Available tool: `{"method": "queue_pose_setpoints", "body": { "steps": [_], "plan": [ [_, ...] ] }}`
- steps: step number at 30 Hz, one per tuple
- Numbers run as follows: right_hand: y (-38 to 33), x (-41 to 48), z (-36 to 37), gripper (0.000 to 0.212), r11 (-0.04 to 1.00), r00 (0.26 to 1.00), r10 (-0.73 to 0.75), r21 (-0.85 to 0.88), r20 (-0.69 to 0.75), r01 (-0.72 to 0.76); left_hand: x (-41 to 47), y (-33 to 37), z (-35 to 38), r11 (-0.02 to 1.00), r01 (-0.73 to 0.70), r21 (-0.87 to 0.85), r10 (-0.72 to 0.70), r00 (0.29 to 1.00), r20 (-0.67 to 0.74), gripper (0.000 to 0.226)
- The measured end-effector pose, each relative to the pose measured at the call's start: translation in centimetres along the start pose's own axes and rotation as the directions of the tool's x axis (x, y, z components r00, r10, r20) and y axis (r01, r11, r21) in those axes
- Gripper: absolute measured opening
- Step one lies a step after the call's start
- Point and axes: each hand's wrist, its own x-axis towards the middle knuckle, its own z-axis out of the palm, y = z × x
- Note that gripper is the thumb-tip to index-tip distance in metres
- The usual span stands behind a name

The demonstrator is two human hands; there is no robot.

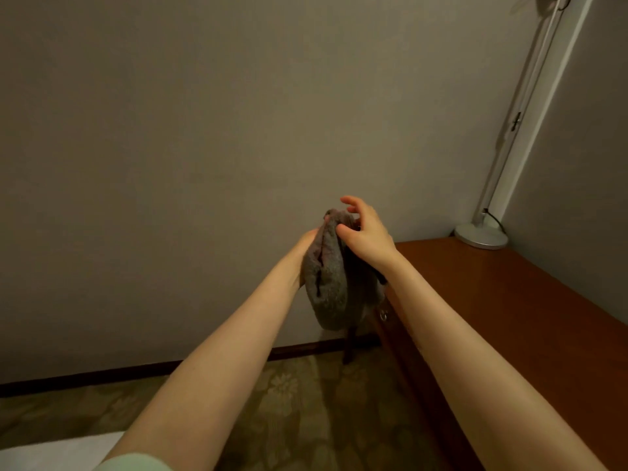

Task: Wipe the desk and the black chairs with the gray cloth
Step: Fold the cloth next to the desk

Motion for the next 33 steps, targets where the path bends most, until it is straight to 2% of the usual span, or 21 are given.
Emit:
{"method": "queue_pose_setpoints", "body": {
  "steps": [2, 3, 4, 6, 9, 11, 14, 15, 17, 20, 22, 25, 27, 29, 31, 33],
  "plan": [
    [2.4, 2.3, -1.0, 0.057, 0.979, 0.998, 0.048, -0.201, 0.044, -0.038, 2.2, 0.4, 1.6, 0.996, 0.042, -0.076, -0.037, 0.997, 0.067, 0.025],
    [3.9, 3.7, -1.8, 0.057, 0.972, 0.996, 0.068, -0.231, 0.065, -0.052, 3.6, 0.6, 2.4, 0.993, 0.071, -0.097, -0.061, 0.993, 0.098, 0.031],
    [5.1, 5.0, -2.6, 0.051, 0.983, 0.992, 0.084, -0.168, 0.094, -0.067, 5.5, 0.5, 3.0, 0.989, 0.092, -0.115, -0.075, 0.987, 0.144, 0.039],
    [7.2, 7.3, -3.9, 0.019, 0.995, 0.991, 0.072, 0.063, 0.113, -0.079, 8.8, 0.9, 3.8, 0.993, 0.082, -0.081, -0.064, 0.977, 0.205, 0.044],
    [9.8, 10.2, -5.9, 0.018, 0.995, 0.998, 0.027, 0.092, -0.054, -0.022, 12.2, 1.7, 5.9, 0.999, 0.040, 0.003, -0.039, 0.958, 0.283, 0.035],
    [12.2, 12.0, -6.9, 0.009, 0.990, 0.988, 0.031, 0.140, -0.152, -0.009, 14.3, 1.6, 6.8, 0.997, -0.027, 0.067, 0.009, 0.969, 0.245, 0.026],
    [16.1, 14.1, -8.4, 0.008, 0.981, 0.980, 0.071, 0.189, -0.184, -0.036, 17.3, 0.8, 7.7, 0.896, -0.102, 0.433, 0.056, 0.991, 0.118, 0.024],
    [17.1, 14.6, -8.7, 0.009, 0.984, 0.983, 0.070, 0.176, -0.167, -0.041, 18.1, 0.4, 7.9, 0.864, -0.107, 0.491, 0.065, 0.993, 0.101, 0.024],
    [18.5, 15.8, -9.2, 0.009, 0.981, 0.986, 0.074, 0.189, -0.150, -0.045, 20.4, 0.0, 8.4, 0.861, -0.075, 0.503, 0.034, 0.995, 0.090, 0.026],
    [19.8, 16.9, -9.6, 0.010, 0.972, 0.986, 0.104, 0.223, -0.133, -0.073, 22.9, 0.0, 8.5, 0.902, 0.066, 0.426, -0.119, 0.988, 0.099, 0.022],
    [20.9, 17.7, -9.9, 0.016, 0.970, 0.981, 0.145, 0.215, -0.131, -0.115, 25.0, 0.1, 8.7, 0.875, 0.150, 0.461, -0.238, 0.961, 0.138, 0.025],
    [22.6, 19.2, -10.0, 0.025, 0.967, 0.970, 0.191, 0.201, -0.153, -0.158, 28.1, 0.8, 9.0, 0.822, 0.198, 0.534, -0.347, 0.918, 0.193, 0.031],
    [23.4, 20.6, -10.0, 0.024, 0.965, 0.965, 0.209, 0.190, -0.157, -0.179, 30.3, 1.3, 8.9, 0.790, 0.206, 0.577, -0.394, 0.893, 0.219, 0.030],
    [24.1, 22.3, -9.6, 0.021, 0.969, 0.965, 0.210, 0.167, -0.160, -0.183, 32.9, 1.8, 8.6, 0.751, 0.190, 0.633, -0.425, 0.872, 0.242, 0.039],
    [24.8, 23.8, -9.2, 0.020, 0.975, 0.968, 0.198, 0.129, -0.155, -0.179, 35.3, 2.2, 8.4, 0.679, 0.136, 0.722, -0.415, 0.882, 0.223, 0.049],
    [25.8, 25.5, -8.7, 0.021, 0.975, 0.962, 0.214, 0.095, -0.172, -0.200, 37.8, 2.5, 8.6, 0.582, 0.046, 0.812, -0.344, 0.919, 0.195, 0.043]
  ]
}}
